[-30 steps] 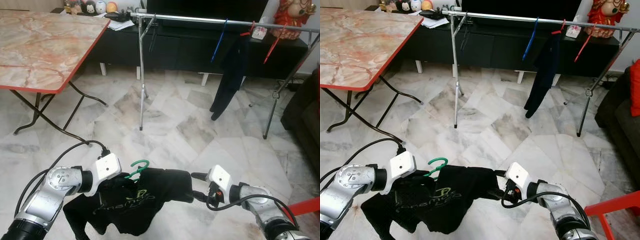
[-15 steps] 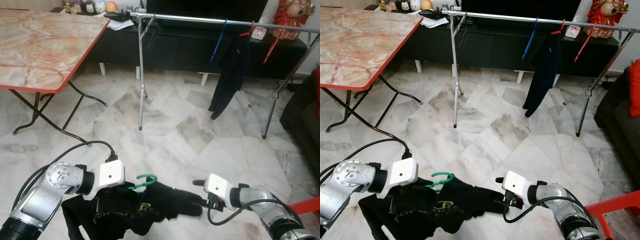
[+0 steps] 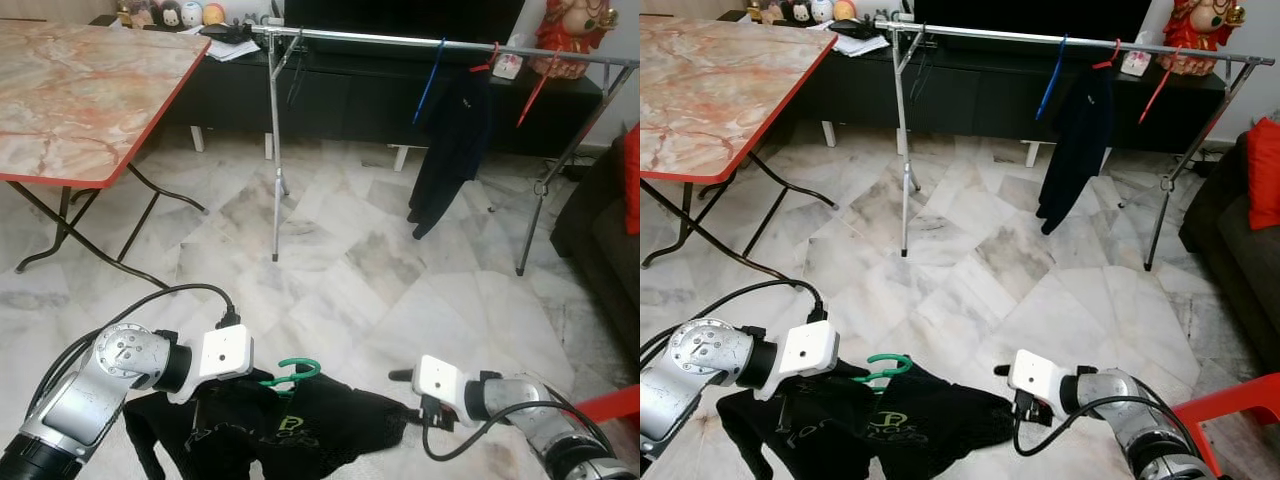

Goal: Hang hanger

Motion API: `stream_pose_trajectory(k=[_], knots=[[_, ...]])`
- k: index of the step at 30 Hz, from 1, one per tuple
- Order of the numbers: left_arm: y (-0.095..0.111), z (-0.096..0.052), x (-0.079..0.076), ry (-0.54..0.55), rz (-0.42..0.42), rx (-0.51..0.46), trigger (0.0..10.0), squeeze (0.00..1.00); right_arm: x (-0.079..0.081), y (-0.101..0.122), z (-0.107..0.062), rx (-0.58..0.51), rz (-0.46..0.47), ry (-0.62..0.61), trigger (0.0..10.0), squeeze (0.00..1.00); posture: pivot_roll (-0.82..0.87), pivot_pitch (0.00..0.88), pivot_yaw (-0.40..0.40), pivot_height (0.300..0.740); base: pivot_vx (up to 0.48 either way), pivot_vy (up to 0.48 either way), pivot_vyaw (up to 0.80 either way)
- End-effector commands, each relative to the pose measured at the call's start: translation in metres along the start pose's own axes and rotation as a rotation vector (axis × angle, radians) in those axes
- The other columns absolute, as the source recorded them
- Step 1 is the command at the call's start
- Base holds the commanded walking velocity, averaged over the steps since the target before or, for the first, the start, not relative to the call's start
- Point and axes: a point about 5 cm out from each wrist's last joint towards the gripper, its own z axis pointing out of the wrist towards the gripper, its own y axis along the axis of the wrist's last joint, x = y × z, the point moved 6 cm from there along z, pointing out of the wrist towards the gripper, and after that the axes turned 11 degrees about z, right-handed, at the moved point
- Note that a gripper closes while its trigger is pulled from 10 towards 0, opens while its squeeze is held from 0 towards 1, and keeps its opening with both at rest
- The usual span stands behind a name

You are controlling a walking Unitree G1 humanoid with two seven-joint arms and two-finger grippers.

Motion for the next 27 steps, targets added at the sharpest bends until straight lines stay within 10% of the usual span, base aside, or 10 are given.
stream_pose_trajectory(k=[1,15,16,17,19,27], knots=[[0.009,-0.004,0.007,0.013,0.039,-0.021,10.0,0.00,0.000,-0.006,-0.002,0.015,0.016,-0.007,10.0,0.00,0.00,0.028,-0.130,0.740,0.000,0.000,0.00],[0.019,-0.007,0.011,0.003,0.053,-0.063,10.0,0.00,0.007,-0.021,0.002,0.064,0.043,-0.014,10.0,0.00,0.00,0.027,-0.131,0.740,0.000,0.000,0.00],[0.020,-0.008,0.010,-0.001,0.054,-0.063,10.0,0.00,0.008,-0.022,0.002,0.068,0.044,-0.015,3.4,0.00,0.00,0.028,-0.131,0.740,0.000,0.000,0.00],[0.020,-0.008,0.010,-0.002,0.054,-0.063,10.0,0.00,0.008,-0.023,0.002,0.069,0.045,-0.015,3.4,0.00,0.00,0.028,-0.131,0.740,0.000,0.000,0.00],[0.020,-0.008,0.010,-0.006,0.055,-0.063,10.0,0.00,0.008,-0.023,0.002,0.072,0.044,-0.019,0.0,0.00,0.00,0.028,-0.131,0.740,0.000,0.000,0.00],[0.019,-0.008,0.007,-0.021,0.055,-0.062,10.0,0.00,0.008,-0.024,0.002,0.080,0.036,-0.019,0.0,0.00,0.00,0.030,-0.131,0.740,0.000,0.000,0.00]])
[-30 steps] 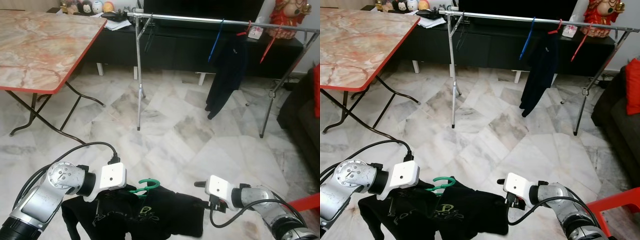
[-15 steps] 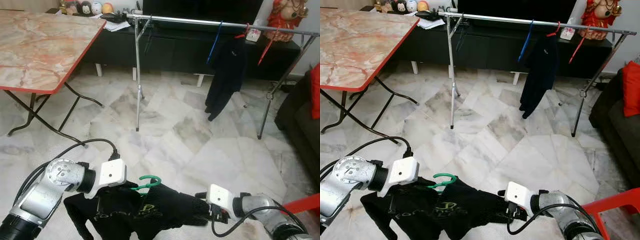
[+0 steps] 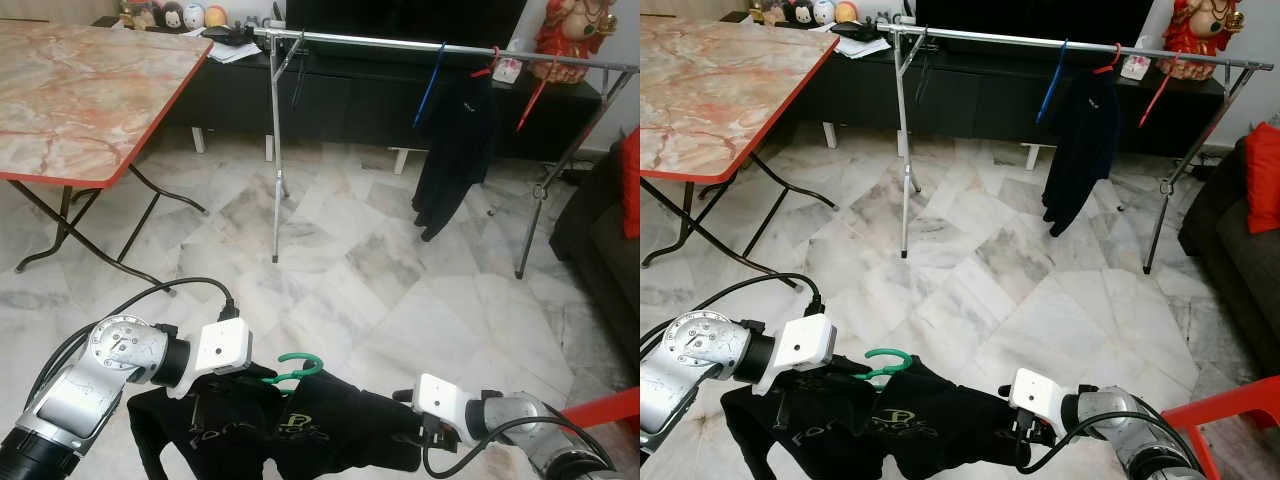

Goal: Hang hanger

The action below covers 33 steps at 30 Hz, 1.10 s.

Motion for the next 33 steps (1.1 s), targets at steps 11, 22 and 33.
stream_pose_trajectory(k=[11,22,33], knots=[[0.0095,-0.0029,0.0059,0.006,0.047,-0.016,10.0,0.00,0.0031,-0.0068,-0.0009,0.022,0.004,0.010,0.0,0.00,0.01,0.032,-0.133,0.740,0.000,0.000,0.00],[0.0101,-0.0025,0.0060,0.005,0.049,-0.018,10.0,0.00,0.0017,-0.0057,-0.0010,0.019,-0.002,0.003,10.0,0.00,0.00,0.033,-0.132,0.740,0.000,0.000,0.00],[0.0087,-0.0029,0.0051,-0.003,0.049,-0.011,10.0,0.00,0.0017,-0.0058,-0.0024,0.024,-0.009,0.013,0.0,0.00,0.00,0.033,-0.133,0.740,0.000,0.000,0.00]])
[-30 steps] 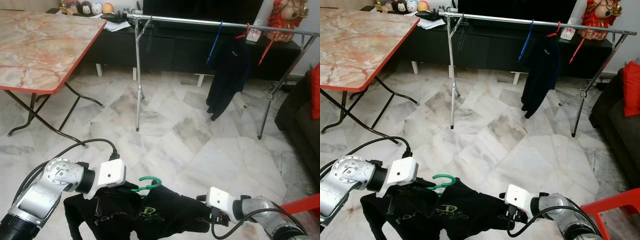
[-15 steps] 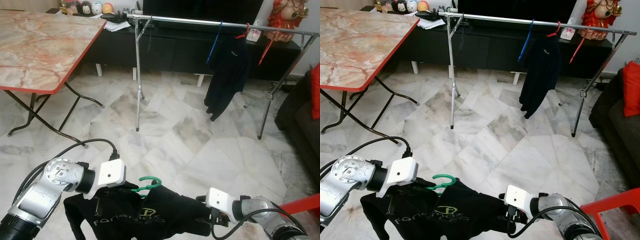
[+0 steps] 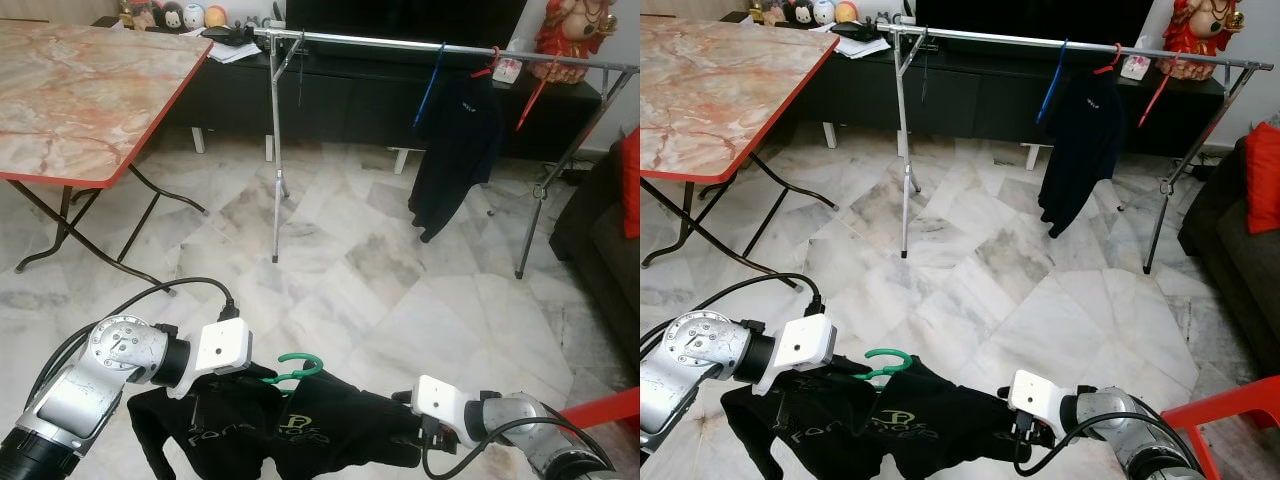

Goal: Hang hanger

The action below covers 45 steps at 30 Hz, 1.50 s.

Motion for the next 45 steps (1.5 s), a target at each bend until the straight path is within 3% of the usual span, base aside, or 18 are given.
stream_pose_trajectory(k=[1,27,31,32,34,35,36,37,45], knots=[[0.009,-0.003,0.005,-0.003,0.049,-0.012,10.0,0.00,0.001,-0.006,-0.003,0.020,0.001,0.008,0.0,0.00,0.00,0.033,-0.133,0.740,0.000,0.000,0.00],[0.006,-0.003,0.003,-0.017,0.049,-0.001,10.0,0.00,0.011,-0.015,0.000,0.034,0.005,0.025,0.0,0.00,0.01,0.035,-0.122,0.740,0.000,0.000,0.00],[0.005,-0.003,0.002,-0.021,0.049,0.002,10.0,0.00,0.004,-0.016,-0.002,0.036,0.021,-0.023,0.0,0.00,0.01,0.037,-0.120,0.740,0.000,0.000,0.00],[0.005,-0.003,0.002,-0.023,0.049,0.003,10.0,0.00,0.002,-0.016,-0.002,0.027,0.039,-0.038,10.0,0.00,0.01,0.037,-0.120,0.740,0.000,0.000,0.00],[0.005,-0.003,0.002,-0.025,0.050,0.003,10.0,0.00,0.003,-0.016,-0.002,0.024,0.050,-0.034,10.0,0.00,0.01,0.037,-0.120,0.740,0.000,0.000,0.00],[0.005,-0.003,0.002,-0.025,0.050,0.003,10.0,0.00,0.004,-0.015,-0.002,0.023,0.047,-0.024,10.0,0.10,0.01,0.037,-0.120,0.740,0.000,0.000,0.00],[0.005,-0.003,0.002,-0.025,0.050,0.003,10.0,0.00,0.004,-0.015,-0.002,0.021,0.044,-0.021,10.0,0.38,0.01,0.037,-0.121,0.740,0.000,0.000,0.00],[0.005,-0.003,0.002,-0.025,0.051,0.003,10.0,0.00,0.004,-0.014,-0.002,0.017,0.039,-0.020,10.0,1.00,0.01,0.037,-0.121,0.740,0.000,0.000,0.00],[0.005,-0.003,0.001,-0.025,0.049,0.007,10.0,0.00,0.005,-0.013,-0.002,0.019,0.039,-0.004,10.0,1.00,0.01,0.039,-0.123,0.740,0.000,0.000,0.00]])
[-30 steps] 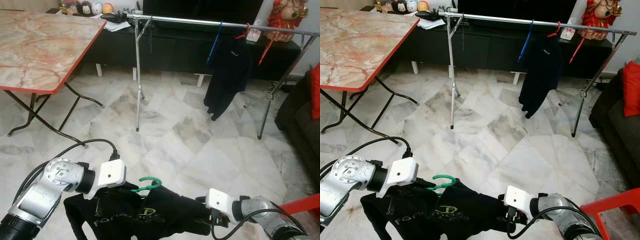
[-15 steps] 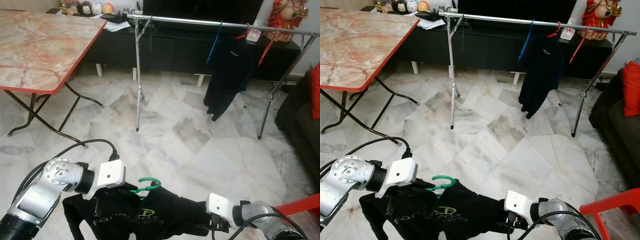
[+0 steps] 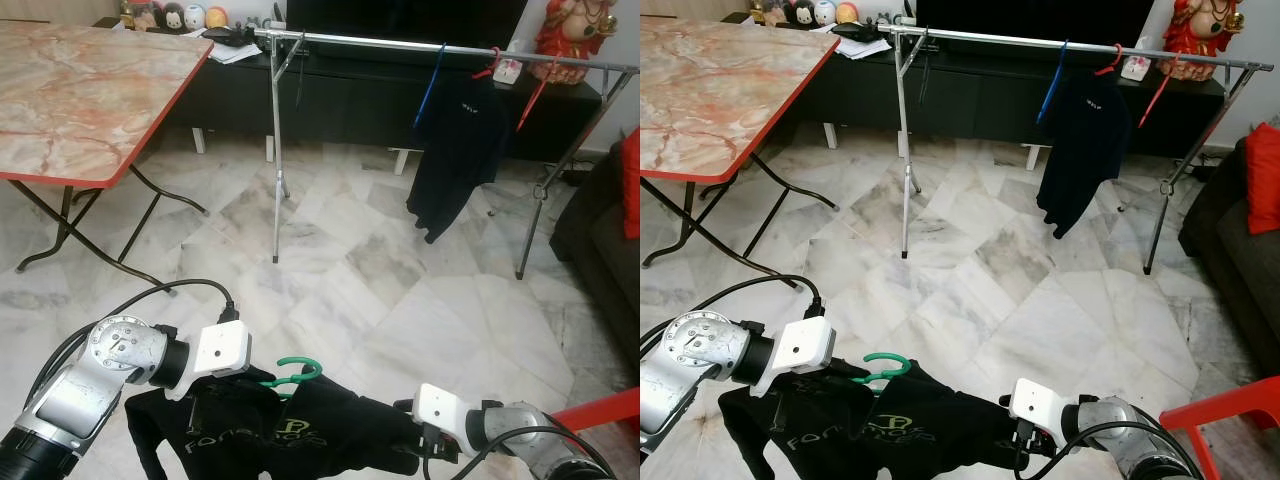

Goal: Hang hanger

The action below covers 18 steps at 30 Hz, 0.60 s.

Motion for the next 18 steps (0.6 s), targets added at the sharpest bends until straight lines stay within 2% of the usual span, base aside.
stream_pose_trajectory(k=[1,5,6,7,8,16,18], knots=[[0.006,-0.003,0.004,-0.002,0.047,0.000,10.0,0.00,-0.002,-0.003,-0.003,0.007,0.017,-0.002,10.0,1.00,0.01,0.039,-0.123,0.740,0.000,0.000,0.00],[0.002,-0.003,0.002,-0.007,0.039,0.014,10.0,0.00,-0.007,-0.010,-0.006,0.038,0.015,-0.045,10.0,1.00,0.01,0.039,-0.123,0.740,0.000,0.000,0.00],[-0.003,-0.003,0.002,-0.006,0.037,0.034,10.0,0.00,-0.008,-0.016,-0.008,0.062,0.023,-0.059,10.0,0.67,0.01,0.039,-0.123,0.740,0.000,0.000,0.00],[-0.008,-0.004,0.001,-0.005,0.037,0.055,10.0,0.00,-0.008,-0.022,-0.009,0.089,0.032,-0.072,10.0,0.67,0.01,0.038,-0.122,0.740,0.000,0.000,0.00],[-0.014,-0.004,0.003,0.008,0.024,0.074,10.0,0.00,-0.004,-0.029,-0.010,0.106,0.046,-0.061,10.0,0.00,0.01,0.038,-0.122,0.740,0.000,0.000,0.00],[-0.056,-0.006,0.002,0.091,-0.046,0.199,10.0,0.00,0.010,-0.052,-0.011,0.145,0.129,-0.058,10.0,0.00,0.00,0.039,-0.121,0.740,0.000,0.000,0.00],[-0.072,-0.007,0.005,0.168,-0.092,0.229,10.0,0.00,0.009,-0.057,-0.010,0.151,0.176,-0.102,10.0,0.00,0.01,0.038,-0.120,0.740,0.000,0.000,0.00]])
